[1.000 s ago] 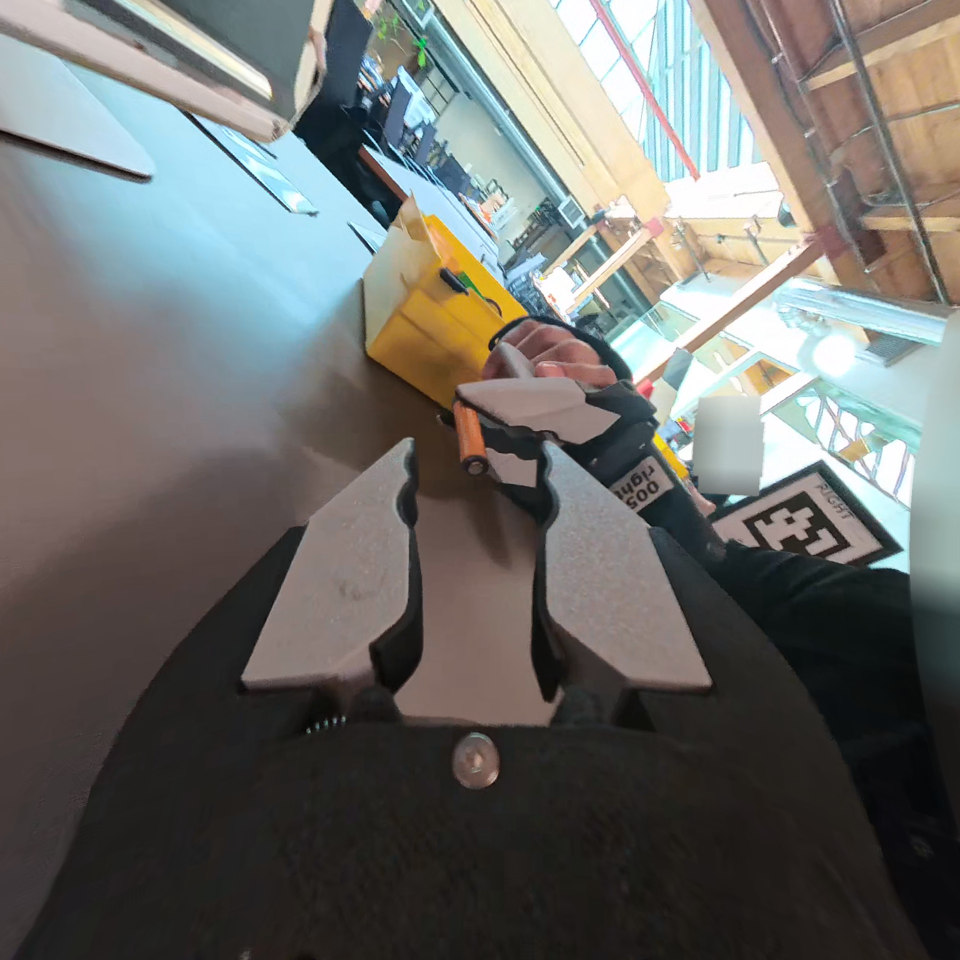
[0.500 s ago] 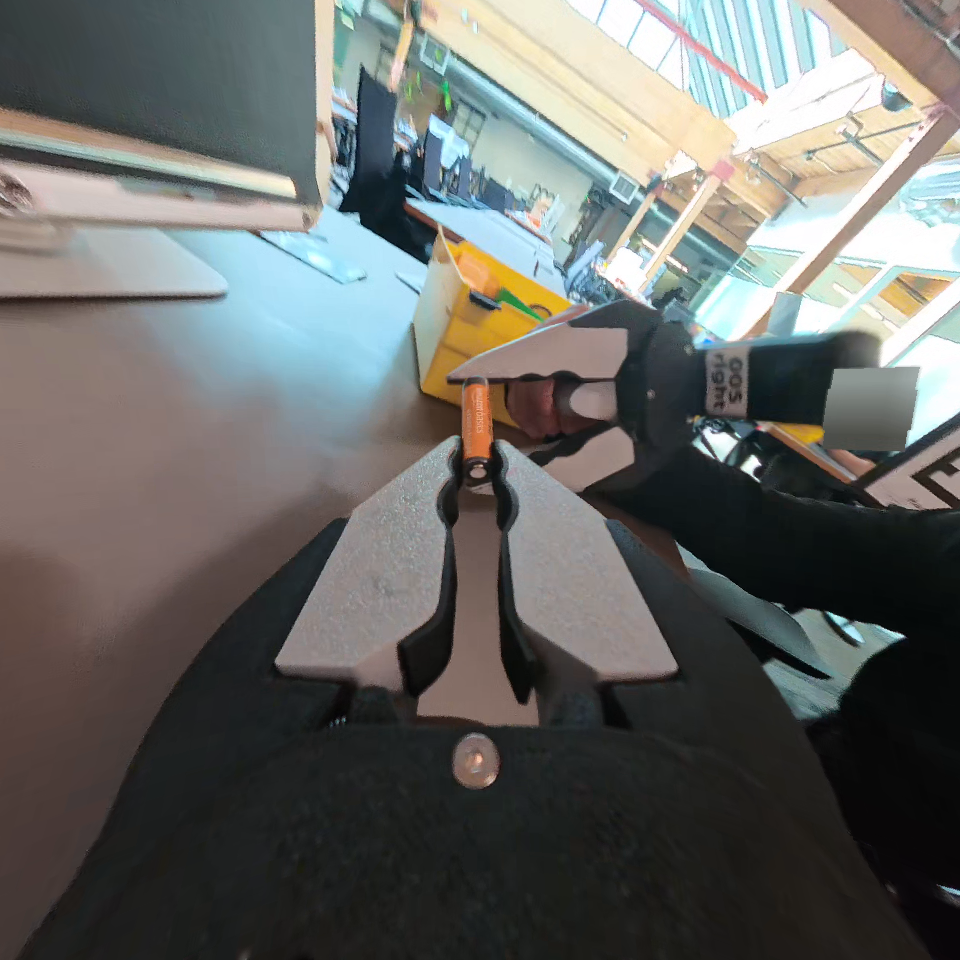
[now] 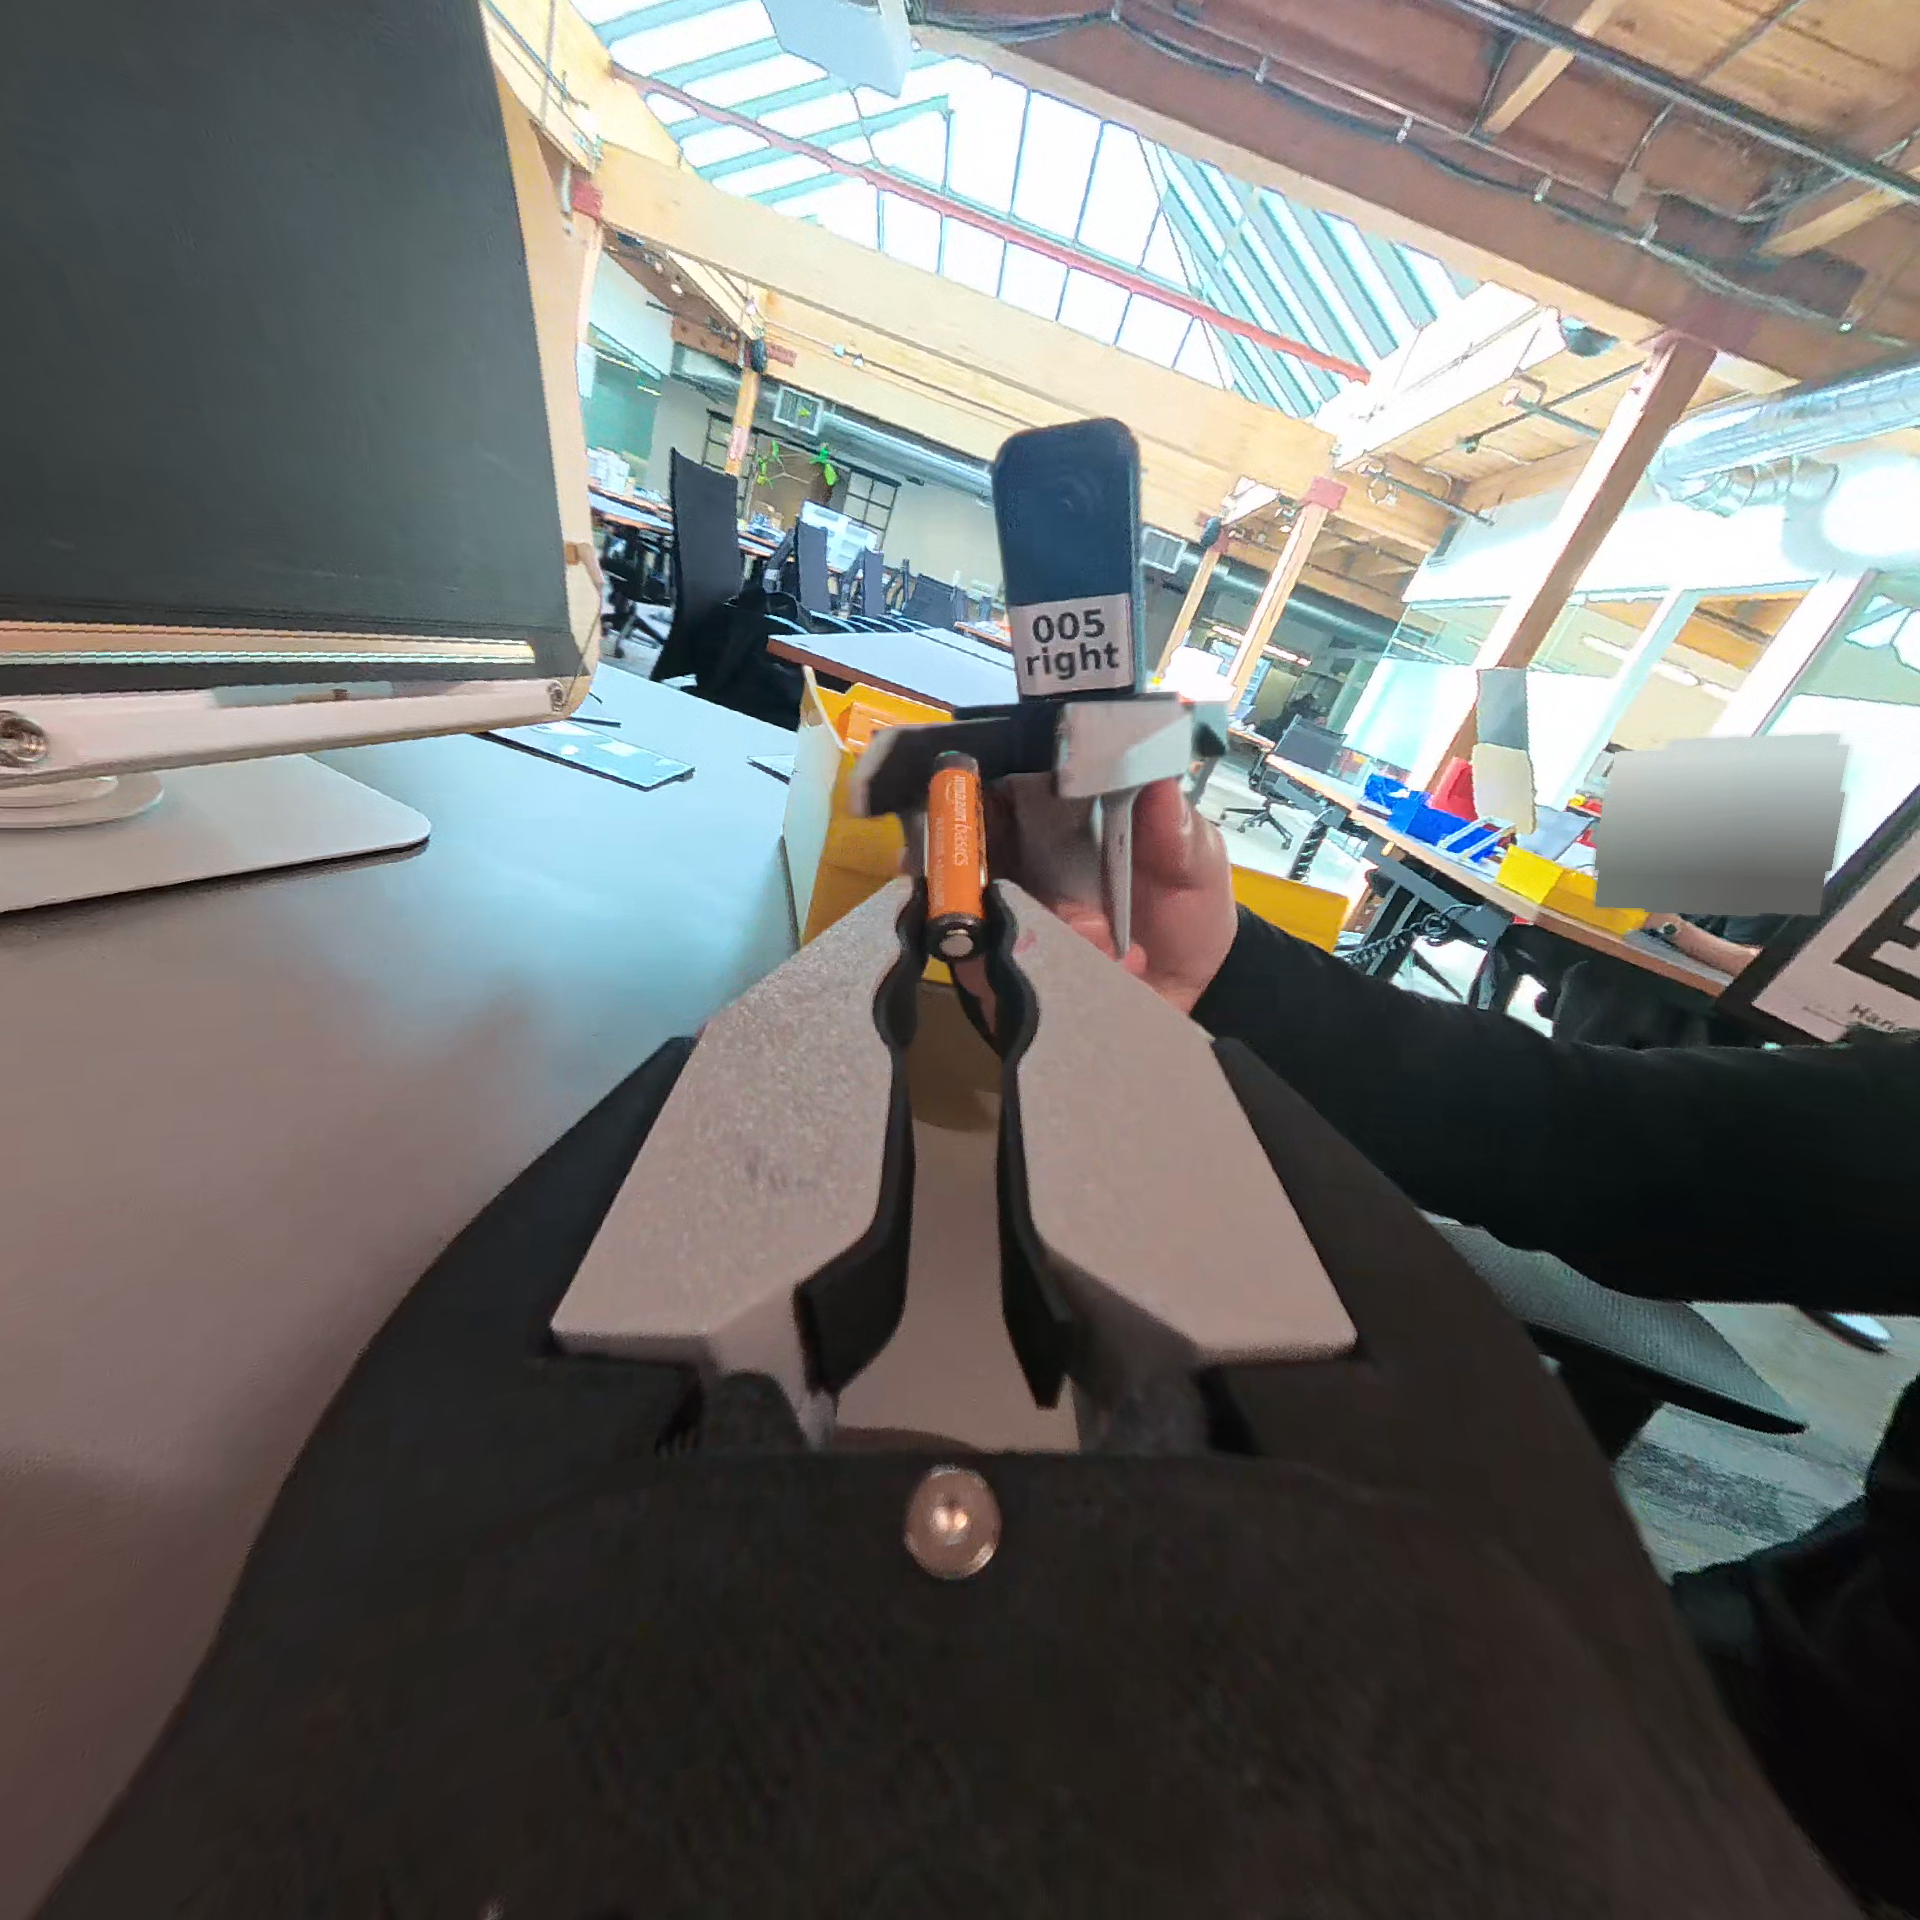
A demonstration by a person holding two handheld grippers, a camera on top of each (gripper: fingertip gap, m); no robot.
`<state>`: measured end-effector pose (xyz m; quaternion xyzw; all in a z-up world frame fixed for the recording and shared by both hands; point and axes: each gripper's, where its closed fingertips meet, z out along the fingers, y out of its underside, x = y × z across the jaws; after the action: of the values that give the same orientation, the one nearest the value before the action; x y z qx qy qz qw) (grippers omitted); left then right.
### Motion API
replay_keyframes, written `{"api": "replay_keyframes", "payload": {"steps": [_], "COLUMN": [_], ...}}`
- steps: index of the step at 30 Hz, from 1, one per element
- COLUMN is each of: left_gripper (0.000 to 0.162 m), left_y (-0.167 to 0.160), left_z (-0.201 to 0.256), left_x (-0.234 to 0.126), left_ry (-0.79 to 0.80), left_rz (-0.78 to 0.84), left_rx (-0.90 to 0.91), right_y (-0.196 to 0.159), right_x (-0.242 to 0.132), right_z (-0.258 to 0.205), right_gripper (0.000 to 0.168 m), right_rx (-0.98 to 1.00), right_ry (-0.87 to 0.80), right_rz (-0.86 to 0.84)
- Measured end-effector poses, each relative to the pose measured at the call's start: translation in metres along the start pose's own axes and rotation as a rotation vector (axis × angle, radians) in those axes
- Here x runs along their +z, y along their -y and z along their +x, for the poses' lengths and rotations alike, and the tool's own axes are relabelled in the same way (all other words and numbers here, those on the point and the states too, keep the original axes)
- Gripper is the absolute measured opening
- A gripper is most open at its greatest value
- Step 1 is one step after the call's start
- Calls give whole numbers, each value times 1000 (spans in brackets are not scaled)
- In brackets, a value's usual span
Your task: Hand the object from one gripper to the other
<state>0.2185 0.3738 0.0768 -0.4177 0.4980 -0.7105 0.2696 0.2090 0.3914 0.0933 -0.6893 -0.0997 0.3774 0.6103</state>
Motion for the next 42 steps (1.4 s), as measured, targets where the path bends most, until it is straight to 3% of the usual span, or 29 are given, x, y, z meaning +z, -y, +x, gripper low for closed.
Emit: {"api": "replay_keyframes", "payload": {"steps": [2, 8, 13, 15, 17, 21, 24, 28, 31, 34, 37, 42], "left_gripper": [8, 8, 9, 13, 6, 9, 18, 28, 24, 25, 25, 25], "left_y": [1, 7, 3, 1, 2, -2, -17, -34, -35, -37, -36, -34], "left_z": [1, 1, 3, 3, -1, -13, -25, -21, -16, -16, -17, -19], "left_x": [0, -1, 1, 1, -1, -3, -1, 5, 7, 8, 8, 8], "left_ry": [2, 8, -2, -13, 1, 62, 128, 135, 140, 152, 164, 184], "left_rz": [2, 21, 2, -4, 6, -21, -102, -218, -227, -242, -239, -234], "left_rx": [2, -20, -60, -80, -80, -85, -90, -79, -5, 18, 22, 58], "right_y": [-2, -4, -3, 5, 27, 81, 103, 74, 57, 73, 88, 43], "right_x": [5, 10, 7, 1, -14, -71, -141, -249, -286, -268, -211, -109], "right_z": [-1, -2, -5, -5, -10, 0, 34, 90, 100, 88, 65, 49], "right_gripper": [10, 15, 8, 7, 7, 7, 7, 22, 37, 38, 39, 48], "right_rx": [9, 44, 62, 19, -42, -171, -230, -196, -206, -247, -287, -237], "right_ry": [3, -6, -18, -92, -167, -440, -750, -1187, -1336, -1306, -1137, -831], "right_rz": [-16, -27, -28, -32, -10, -6, -117, -438, -608, -556, -441, -421]}}
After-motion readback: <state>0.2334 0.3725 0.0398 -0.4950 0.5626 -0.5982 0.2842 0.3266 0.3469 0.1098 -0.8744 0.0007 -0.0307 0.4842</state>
